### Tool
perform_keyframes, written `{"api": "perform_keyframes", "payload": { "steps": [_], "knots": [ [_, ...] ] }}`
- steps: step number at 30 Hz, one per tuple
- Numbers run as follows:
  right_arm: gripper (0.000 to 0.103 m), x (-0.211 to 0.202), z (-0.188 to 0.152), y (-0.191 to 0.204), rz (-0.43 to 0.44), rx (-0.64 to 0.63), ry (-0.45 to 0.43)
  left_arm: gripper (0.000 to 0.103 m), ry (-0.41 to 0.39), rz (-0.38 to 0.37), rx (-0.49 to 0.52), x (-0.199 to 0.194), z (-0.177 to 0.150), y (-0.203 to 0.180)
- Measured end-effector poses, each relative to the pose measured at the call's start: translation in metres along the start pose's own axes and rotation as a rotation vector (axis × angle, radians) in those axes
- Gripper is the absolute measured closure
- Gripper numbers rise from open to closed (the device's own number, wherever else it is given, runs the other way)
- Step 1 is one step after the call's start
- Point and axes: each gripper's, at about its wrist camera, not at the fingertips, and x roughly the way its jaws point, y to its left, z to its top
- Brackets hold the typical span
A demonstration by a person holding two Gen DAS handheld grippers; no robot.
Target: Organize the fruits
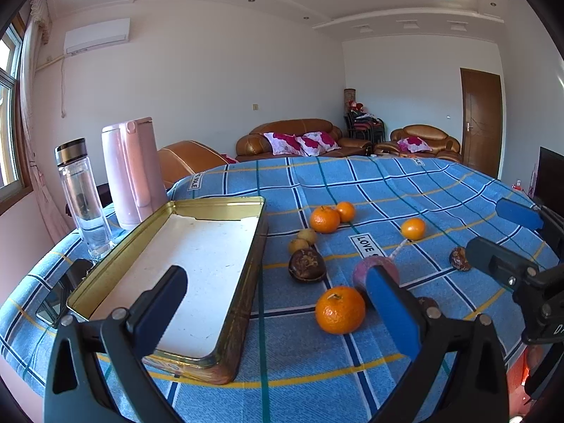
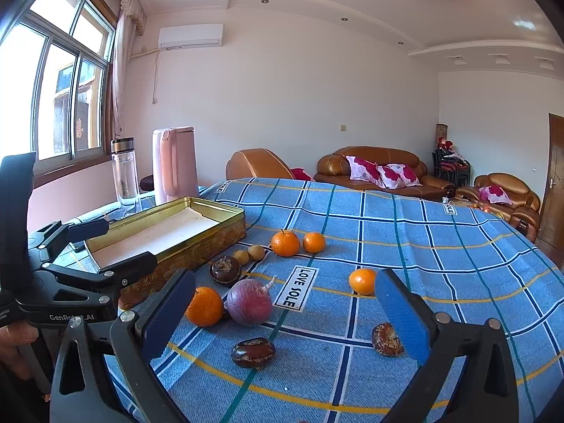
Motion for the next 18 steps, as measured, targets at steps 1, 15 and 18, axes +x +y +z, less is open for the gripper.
{"api": "perform_keyframes", "payload": {
  "steps": [1,15,18],
  "knots": [
    [0.001,0.001,-0.002,-0.001,0.001,0.002,0.005,0.0,0.003,0.0,0.003,0.001,-0.001,-0.001],
    [0.007,0.025,-0.028,-0.01,0.014,-0.002,0.106,0.0,0.049,-0.022,0.026,0.022,-0.013,-0.009],
    [0.022,0.033,-0.036,-0.007,0.039,-0.017,0.144,0.003,0.048,-0.026,0.024,0.023,-0.014,-0.009]
  ]
}}
